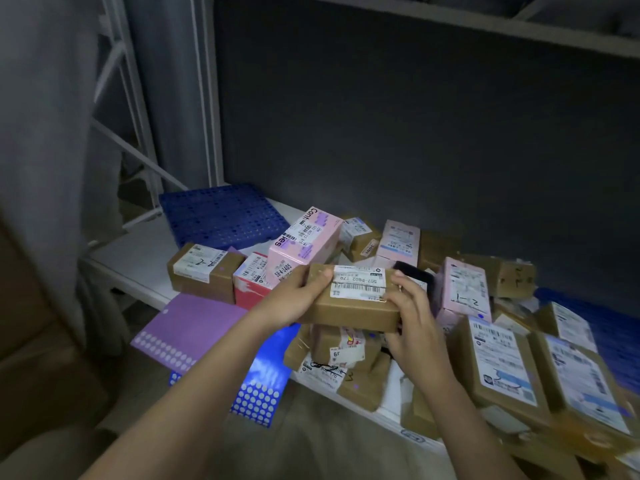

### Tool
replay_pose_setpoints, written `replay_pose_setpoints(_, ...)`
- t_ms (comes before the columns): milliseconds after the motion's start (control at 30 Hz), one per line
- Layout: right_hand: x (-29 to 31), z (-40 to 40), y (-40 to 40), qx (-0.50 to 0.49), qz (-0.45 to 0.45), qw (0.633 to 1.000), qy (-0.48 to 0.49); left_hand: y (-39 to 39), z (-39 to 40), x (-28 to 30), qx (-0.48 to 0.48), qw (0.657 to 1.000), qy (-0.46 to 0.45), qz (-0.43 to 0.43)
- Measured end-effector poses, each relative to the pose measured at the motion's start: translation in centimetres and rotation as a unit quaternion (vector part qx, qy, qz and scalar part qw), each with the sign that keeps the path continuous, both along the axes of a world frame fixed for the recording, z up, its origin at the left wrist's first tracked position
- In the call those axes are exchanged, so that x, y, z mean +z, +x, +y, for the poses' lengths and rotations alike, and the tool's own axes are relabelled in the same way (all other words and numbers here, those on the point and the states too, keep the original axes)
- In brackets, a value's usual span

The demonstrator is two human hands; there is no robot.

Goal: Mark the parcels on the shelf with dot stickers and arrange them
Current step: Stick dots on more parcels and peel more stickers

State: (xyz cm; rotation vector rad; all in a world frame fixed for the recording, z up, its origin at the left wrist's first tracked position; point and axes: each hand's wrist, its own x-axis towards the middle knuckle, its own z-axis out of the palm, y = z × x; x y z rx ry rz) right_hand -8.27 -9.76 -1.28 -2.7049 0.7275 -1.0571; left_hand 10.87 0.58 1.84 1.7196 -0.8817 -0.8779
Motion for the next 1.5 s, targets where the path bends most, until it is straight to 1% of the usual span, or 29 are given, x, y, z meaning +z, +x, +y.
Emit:
replay_pose_setpoints(67, 0.2, 0.5, -0.1, -0.009, -0.001, 1.0, 0.025, -0.3, 0.2, 0.1, 0.028, 0.998, -0.015, 0.053)
replay_pose_setpoints(100, 0.2, 0.7, -0.1, -0.009, -0.011, 0.998, 0.068, -0.5, 0.3, 0.1, 0.046, 0.996, -0.023, 0.073)
replay_pose_setpoints(133, 0.4, 1.1, -0.1, -0.004, -0.028, 0.99, 0.135, -0.7, 0.3, 0.1, 0.063, 0.993, -0.033, 0.09)
replay_pose_setpoints(167, 0.4, 1.6, -0.1, 0.009, -0.056, 0.973, 0.224, -0.9, 0.2, 0.1, 0.078, 0.99, -0.043, 0.109)
replay_pose_setpoints(200, 0.5, 2.1, 0.1, 0.024, -0.089, 0.942, 0.323, -1.3, 0.1, 0.2, 0.089, 0.986, -0.055, 0.132)
replay_pose_setpoints(233, 0.6, 2.6, 0.3, 0.036, -0.118, 0.903, 0.412, -1.7, 0.0, 0.2, 0.098, 0.98, -0.067, 0.157)
replay_pose_setpoints(300, 0.7, 3.2, 1.2, 0.046, -0.17, 0.824, 0.538, -2.5, -0.5, 0.0, 0.104, 0.969, -0.092, 0.202)
replay_pose_setpoints(367, 0.8, 3.2, 2.2, 0.053, -0.26, 0.744, 0.613, -3.0, -0.8, -0.3, 0.092, 0.965, -0.102, 0.222)
replay_pose_setpoints(400, 1.0, 3.0, 2.5, 0.052, -0.297, 0.718, 0.627, -3.1, -0.8, -0.3, 0.08, 0.969, -0.095, 0.214)
replay_pose_setpoints(433, 1.2, 2.7, 2.7, 0.044, -0.313, 0.711, 0.628, -3.1, -0.7, -0.4, 0.066, 0.976, -0.078, 0.194)
replay_pose_setpoints(500, 1.8, 1.9, 2.8, 0.033, -0.284, 0.737, 0.612, -2.9, -0.3, -0.2, 0.04, 0.985, -0.041, 0.165)
replay_pose_setpoints(533, 2.1, 1.4, 2.8, 0.035, -0.262, 0.747, 0.61, -2.7, -0.2, -0.2, 0.03, 0.985, -0.034, 0.166)
replay_pose_setpoints(633, 3.1, 0.6, 2.6, 0.057, -0.224, 0.75, 0.62, -2.5, -0.3, 0.2, 0.015, 0.979, -0.059, 0.194)
replay_pose_setpoints(667, 3.3, 0.6, 2.3, 0.064, -0.212, 0.765, 0.605, -2.6, -0.4, 0.4, 0.015, 0.976, -0.071, 0.206)
replay_pose_setpoints(800, 2.6, 1.3, 0.8, 0.063, -0.118, 0.879, 0.457, -3.5, -0.9, 0.2, 0.049, 0.967, -0.097, 0.23)
replay_pose_setpoints(833, 2.0, 1.4, 0.6, 0.064, -0.094, 0.899, 0.424, -3.6, -1.0, 0.1, 0.062, 0.965, -0.103, 0.231)
replay_pose_setpoints(867, 1.4, 1.4, 0.5, 0.064, -0.087, 0.908, 0.405, -3.7, -1.1, 0.0, 0.072, 0.965, -0.105, 0.227)
replay_pose_setpoints(900, 0.8, 1.3, 0.5, 0.059, -0.097, 0.907, 0.406, -3.8, -1.1, -0.1, 0.078, 0.968, -0.103, 0.217)
replay_pose_setpoints(933, 0.5, 1.1, 0.5, 0.048, -0.115, 0.897, 0.424, -3.8, -1.1, -0.2, 0.085, 0.971, -0.098, 0.2)
replay_pose_setpoints(1033, 0.2, 0.0, 0.9, -0.002, -0.133, 0.85, 0.509, -3.1, -0.7, -0.9, 0.116, 0.979, -0.077, 0.146)
replay_pose_setpoints(1100, 0.0, -0.7, 1.0, -0.016, -0.144, 0.831, 0.537, -2.3, -0.2, -1.9, 0.132, 0.982, -0.064, 0.119)
replay_pose_setpoints(1200, -0.7, -1.1, 1.0, -0.019, -0.105, 0.857, 0.504, -1.0, 0.8, -3.8, 0.153, 0.983, -0.032, 0.091)
replay_pose_setpoints(1333, -2.1, -1.1, 1.0, -0.013, -0.017, 0.895, 0.446, -0.5, 2.7, -6.1, 0.158, 0.983, 0.0, 0.093)
replay_pose_setpoints(1400, -2.5, -1.1, 1.2, -0.019, -0.002, 0.905, 0.426, 0.0, 3.5, -7.5, 0.168, 0.981, 0.016, 0.094)
replay_pose_setpoints(1500, -2.2, -0.3, 1.1, -0.031, -0.002, 0.92, 0.39, 0.8, 4.6, -9.5, 0.193, 0.978, 0.041, 0.071)
